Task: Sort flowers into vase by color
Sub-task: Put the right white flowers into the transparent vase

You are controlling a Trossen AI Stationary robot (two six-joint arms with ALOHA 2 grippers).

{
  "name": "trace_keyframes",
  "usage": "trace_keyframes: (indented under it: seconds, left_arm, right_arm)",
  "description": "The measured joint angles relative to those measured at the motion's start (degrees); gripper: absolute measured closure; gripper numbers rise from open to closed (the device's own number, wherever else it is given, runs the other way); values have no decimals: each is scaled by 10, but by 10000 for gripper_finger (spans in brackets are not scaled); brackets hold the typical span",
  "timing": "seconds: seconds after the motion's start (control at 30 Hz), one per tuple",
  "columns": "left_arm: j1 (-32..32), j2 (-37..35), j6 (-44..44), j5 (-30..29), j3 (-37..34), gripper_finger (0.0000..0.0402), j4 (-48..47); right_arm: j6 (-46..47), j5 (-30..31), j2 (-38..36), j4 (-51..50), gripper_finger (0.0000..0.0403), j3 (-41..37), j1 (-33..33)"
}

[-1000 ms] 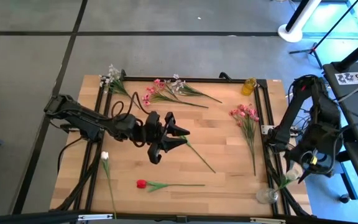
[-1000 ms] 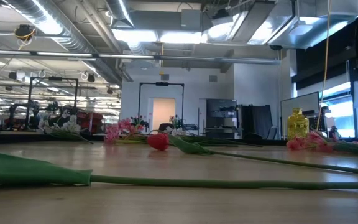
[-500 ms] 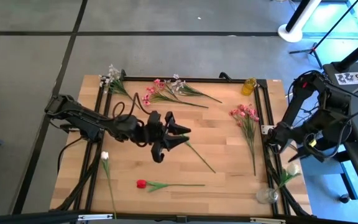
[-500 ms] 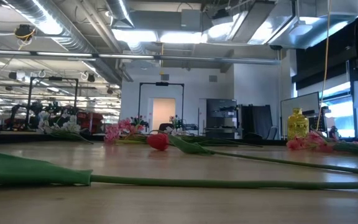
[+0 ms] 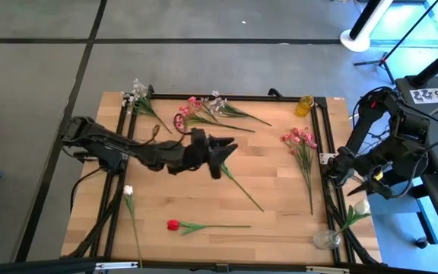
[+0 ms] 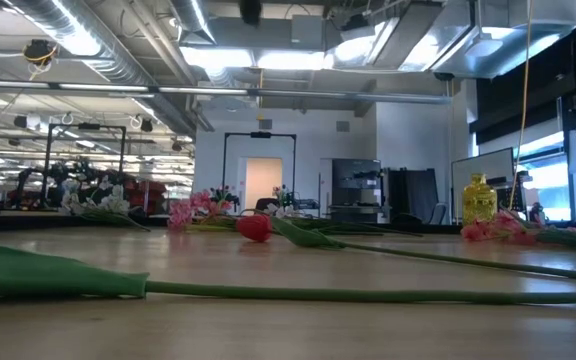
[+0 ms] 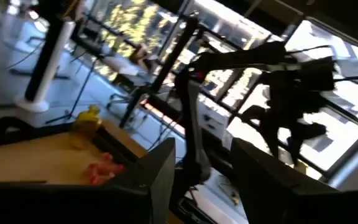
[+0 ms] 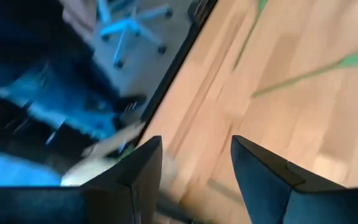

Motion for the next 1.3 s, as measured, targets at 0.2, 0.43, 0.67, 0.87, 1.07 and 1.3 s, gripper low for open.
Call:
trace_keyframes:
  seconds: [0.2, 0.43, 0.67, 0.87, 1.07, 1.3]
  left_arm:
    - [70, 106, -130, -2, 113, 283, -157]
    - [166, 187, -307, -6, 255, 296, -397]
    - [249, 225, -489, 31, 265, 285, -445]
    - [287, 274, -647, 72, 265, 263, -418]
    - [324, 311, -688, 91, 265, 239, -417]
    - [382, 318, -601, 182, 268, 240, -443]
  right_arm:
    - [-10, 126, -3, 16, 212, 1, 0]
    - [3, 238, 10, 25, 212, 52, -1]
    - [2, 252, 10, 28, 212, 64, -1]
    - [-1, 257, 11, 26, 205, 63, -1]
    - [5, 328, 11, 24, 143, 63, -1]
    - [6, 382, 11, 24, 63, 63, -1]
